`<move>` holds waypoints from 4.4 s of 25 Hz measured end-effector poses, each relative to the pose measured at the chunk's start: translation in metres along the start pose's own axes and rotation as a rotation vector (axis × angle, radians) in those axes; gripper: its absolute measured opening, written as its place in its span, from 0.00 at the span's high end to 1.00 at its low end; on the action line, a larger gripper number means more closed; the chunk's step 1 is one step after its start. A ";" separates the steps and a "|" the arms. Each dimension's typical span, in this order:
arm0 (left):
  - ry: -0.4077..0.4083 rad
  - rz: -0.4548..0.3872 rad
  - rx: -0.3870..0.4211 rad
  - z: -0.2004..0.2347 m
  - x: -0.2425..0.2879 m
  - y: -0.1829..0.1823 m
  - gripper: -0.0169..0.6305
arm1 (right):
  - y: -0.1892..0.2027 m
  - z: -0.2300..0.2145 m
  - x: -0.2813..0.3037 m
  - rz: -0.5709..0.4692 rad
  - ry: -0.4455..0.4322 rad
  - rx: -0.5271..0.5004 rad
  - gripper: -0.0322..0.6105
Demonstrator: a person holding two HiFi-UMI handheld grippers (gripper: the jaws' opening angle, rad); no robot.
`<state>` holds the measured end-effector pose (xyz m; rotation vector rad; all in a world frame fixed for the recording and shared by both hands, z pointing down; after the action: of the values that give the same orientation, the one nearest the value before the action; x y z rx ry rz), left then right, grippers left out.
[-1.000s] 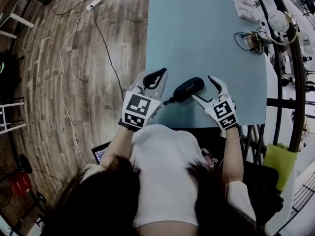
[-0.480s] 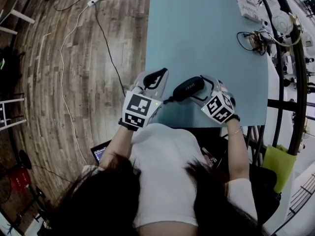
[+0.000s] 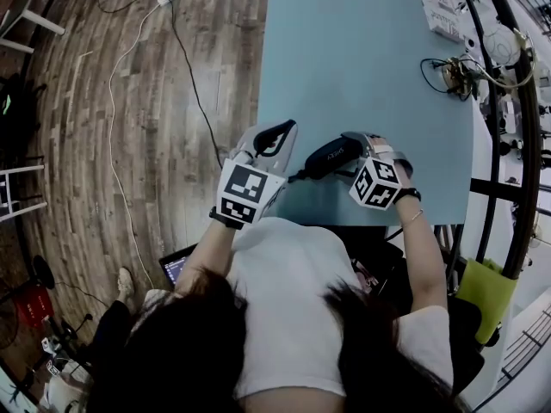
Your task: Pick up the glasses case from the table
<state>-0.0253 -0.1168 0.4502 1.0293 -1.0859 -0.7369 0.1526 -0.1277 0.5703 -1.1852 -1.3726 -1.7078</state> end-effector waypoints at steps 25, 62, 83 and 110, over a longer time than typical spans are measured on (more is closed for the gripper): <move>-0.007 0.038 -0.025 0.010 0.005 0.012 0.89 | 0.003 0.003 0.061 0.237 -0.279 -0.345 0.37; -0.009 0.048 -0.019 0.007 0.006 0.014 0.89 | 0.006 -0.002 0.063 0.192 -0.345 -0.314 0.39; -0.001 0.004 -0.006 0.008 -0.009 0.004 0.89 | -0.002 0.001 0.041 0.210 -0.294 -0.285 0.41; 0.102 -0.035 0.059 -0.016 -0.006 -0.016 0.89 | 0.018 0.009 -0.093 -0.145 0.113 0.205 0.41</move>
<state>-0.0121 -0.1128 0.4317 1.1263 -1.0094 -0.6765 0.2070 -0.1284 0.4923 -0.8821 -1.5529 -1.6581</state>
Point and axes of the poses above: the fingertips, and each gripper's own axes: x forward along the fingers, z to its left, y out of its underside, the point moved 5 cm from there along -x, backward along the fingers, and after that the axes turned 7 degrees about -y, right-handed, at the moved point
